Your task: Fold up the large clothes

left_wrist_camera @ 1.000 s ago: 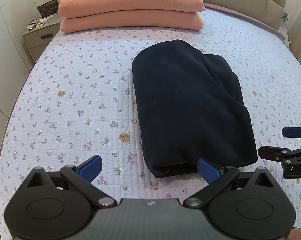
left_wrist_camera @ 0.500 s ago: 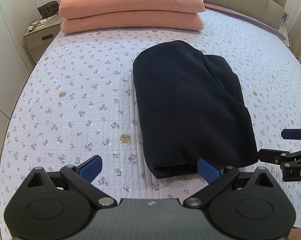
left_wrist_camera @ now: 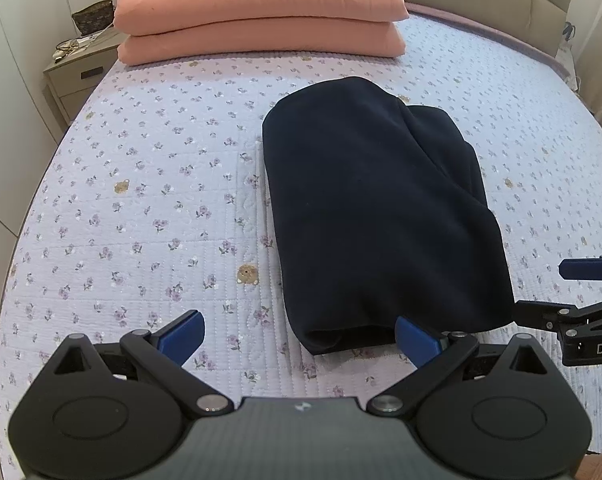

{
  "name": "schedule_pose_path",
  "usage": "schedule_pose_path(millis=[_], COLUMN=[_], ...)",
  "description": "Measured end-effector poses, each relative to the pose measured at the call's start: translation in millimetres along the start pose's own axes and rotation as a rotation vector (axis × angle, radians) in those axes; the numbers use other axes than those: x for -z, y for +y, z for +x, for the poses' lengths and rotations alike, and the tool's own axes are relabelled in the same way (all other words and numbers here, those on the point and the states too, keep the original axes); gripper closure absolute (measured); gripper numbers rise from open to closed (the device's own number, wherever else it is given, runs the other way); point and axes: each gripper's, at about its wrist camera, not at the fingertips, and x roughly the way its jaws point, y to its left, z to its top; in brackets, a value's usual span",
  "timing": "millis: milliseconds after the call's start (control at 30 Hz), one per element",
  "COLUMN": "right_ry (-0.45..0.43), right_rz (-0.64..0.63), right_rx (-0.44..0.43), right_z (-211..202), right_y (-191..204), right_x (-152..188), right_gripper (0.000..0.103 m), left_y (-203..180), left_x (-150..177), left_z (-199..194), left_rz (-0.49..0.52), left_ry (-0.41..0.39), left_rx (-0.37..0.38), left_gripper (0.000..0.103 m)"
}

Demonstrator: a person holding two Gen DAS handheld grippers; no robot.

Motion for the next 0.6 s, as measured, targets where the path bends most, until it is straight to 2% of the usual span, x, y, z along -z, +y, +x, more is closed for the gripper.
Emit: schedule_pose_path(millis=[600], right_ry=[-0.001], right_rz=[-0.001], right_rx=[0.003], right_z=[0.1], right_y=[0.5], right_x=[0.4], right_gripper=[0.000], left_y=[-2.5], left_x=[0.2], left_z=[5.4], left_rz=[0.017], left_ry=[0.016], left_rx=[-0.007], left_gripper=[0.000])
